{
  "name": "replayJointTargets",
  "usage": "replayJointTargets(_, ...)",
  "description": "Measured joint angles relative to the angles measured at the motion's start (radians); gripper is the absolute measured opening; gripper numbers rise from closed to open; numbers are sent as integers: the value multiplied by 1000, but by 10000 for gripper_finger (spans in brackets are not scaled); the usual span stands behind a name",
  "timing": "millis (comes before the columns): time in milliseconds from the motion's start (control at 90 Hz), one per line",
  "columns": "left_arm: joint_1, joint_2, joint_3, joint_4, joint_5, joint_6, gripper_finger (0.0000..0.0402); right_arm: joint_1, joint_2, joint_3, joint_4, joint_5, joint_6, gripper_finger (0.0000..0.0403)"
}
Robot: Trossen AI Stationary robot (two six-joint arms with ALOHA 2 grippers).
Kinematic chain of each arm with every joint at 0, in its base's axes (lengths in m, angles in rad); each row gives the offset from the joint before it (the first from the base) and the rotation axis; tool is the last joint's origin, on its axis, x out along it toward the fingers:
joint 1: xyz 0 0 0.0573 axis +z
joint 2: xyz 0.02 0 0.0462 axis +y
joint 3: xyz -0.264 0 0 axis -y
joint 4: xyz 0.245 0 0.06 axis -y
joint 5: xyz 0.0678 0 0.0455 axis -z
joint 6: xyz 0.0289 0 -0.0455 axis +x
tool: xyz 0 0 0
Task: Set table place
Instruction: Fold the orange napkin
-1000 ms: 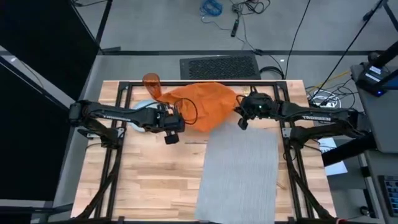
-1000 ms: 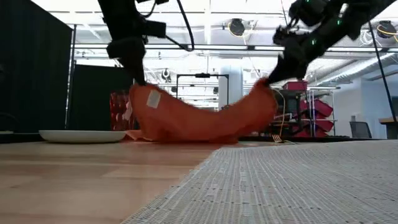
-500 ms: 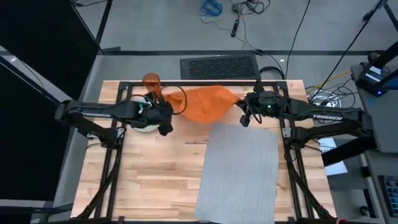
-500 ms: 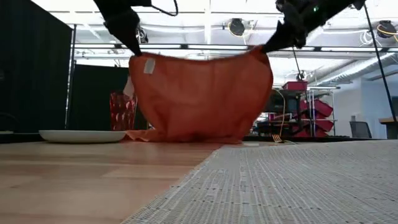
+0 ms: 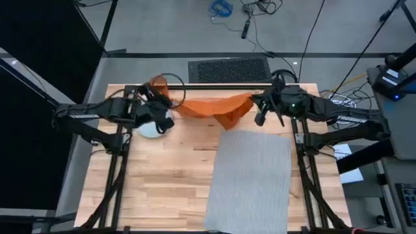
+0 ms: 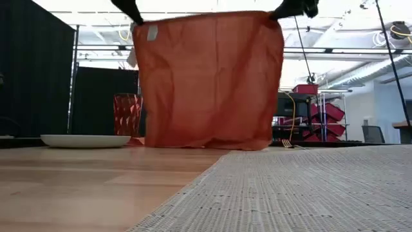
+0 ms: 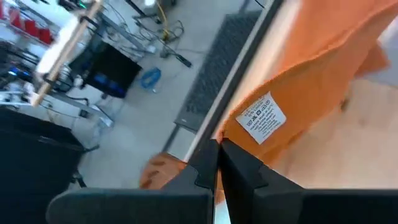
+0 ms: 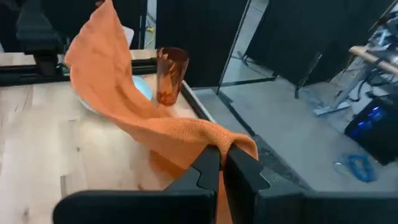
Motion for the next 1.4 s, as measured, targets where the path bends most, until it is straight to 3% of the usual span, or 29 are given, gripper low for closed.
replayJointTargets(322,0,0,171,-97,-56,49,0,74,0,215,-136,80,-38,0)
replayJointTargets(589,-9,1,272,-113,-59,90,0,141,15,296,-165,114,-64,0)
replayJointTargets(1200,-220,99,562,-122,-259,243,0,312,114,572,-305,306,-135,0)
replayJointTargets(1400,-268,124,608,-126,-309,265,0,379,168,656,-365,391,-142,0)
